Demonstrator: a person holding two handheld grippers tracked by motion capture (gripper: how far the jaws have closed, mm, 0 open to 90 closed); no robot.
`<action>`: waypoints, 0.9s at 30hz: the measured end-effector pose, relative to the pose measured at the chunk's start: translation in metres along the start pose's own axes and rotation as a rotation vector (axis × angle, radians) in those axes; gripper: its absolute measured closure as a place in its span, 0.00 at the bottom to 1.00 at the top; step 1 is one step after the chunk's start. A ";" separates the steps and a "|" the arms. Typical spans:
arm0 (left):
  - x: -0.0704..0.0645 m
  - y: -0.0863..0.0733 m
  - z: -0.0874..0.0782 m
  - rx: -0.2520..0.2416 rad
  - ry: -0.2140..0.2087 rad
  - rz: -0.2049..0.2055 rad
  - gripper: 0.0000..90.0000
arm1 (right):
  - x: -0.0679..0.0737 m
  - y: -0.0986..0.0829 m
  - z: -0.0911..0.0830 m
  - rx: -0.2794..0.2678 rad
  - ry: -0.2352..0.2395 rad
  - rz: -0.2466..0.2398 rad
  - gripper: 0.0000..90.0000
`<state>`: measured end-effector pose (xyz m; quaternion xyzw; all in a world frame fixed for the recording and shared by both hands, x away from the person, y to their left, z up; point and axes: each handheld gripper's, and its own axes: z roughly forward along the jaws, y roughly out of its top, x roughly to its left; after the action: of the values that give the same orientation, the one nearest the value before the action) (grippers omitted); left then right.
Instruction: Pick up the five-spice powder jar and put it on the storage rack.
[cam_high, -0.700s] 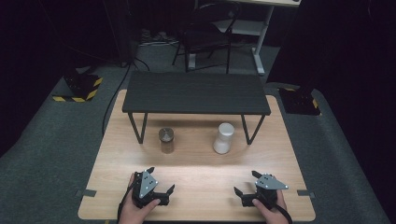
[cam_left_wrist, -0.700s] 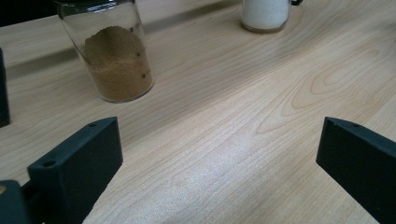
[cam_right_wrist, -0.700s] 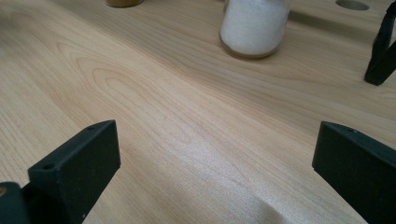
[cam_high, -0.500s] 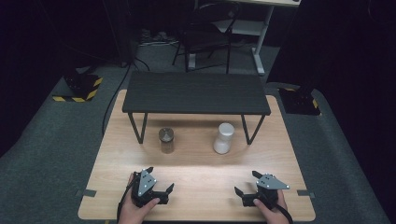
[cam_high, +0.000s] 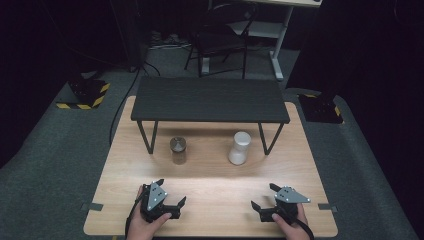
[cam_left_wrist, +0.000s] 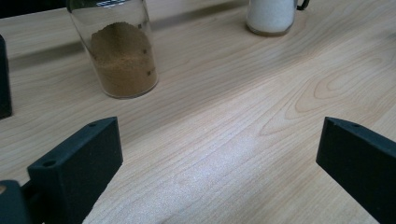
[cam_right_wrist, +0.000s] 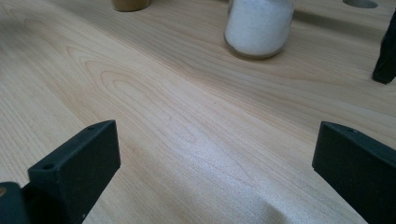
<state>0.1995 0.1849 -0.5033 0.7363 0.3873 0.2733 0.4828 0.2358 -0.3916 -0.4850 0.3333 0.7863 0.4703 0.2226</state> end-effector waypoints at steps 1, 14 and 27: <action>0.000 -0.001 0.000 -0.004 0.001 -0.001 0.01 | 0.000 0.000 0.000 -0.001 0.001 -0.001 0.00; 0.002 -0.002 0.002 -0.028 0.020 -0.035 0.01 | -0.002 0.000 0.000 0.000 0.012 -0.002 0.00; 0.016 0.018 0.031 -0.062 0.089 -0.086 0.01 | -0.003 -0.002 -0.001 -0.012 0.017 0.004 0.00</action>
<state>0.2383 0.1788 -0.4981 0.6908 0.4311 0.2968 0.4989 0.2368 -0.3954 -0.4864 0.3293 0.7847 0.4784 0.2169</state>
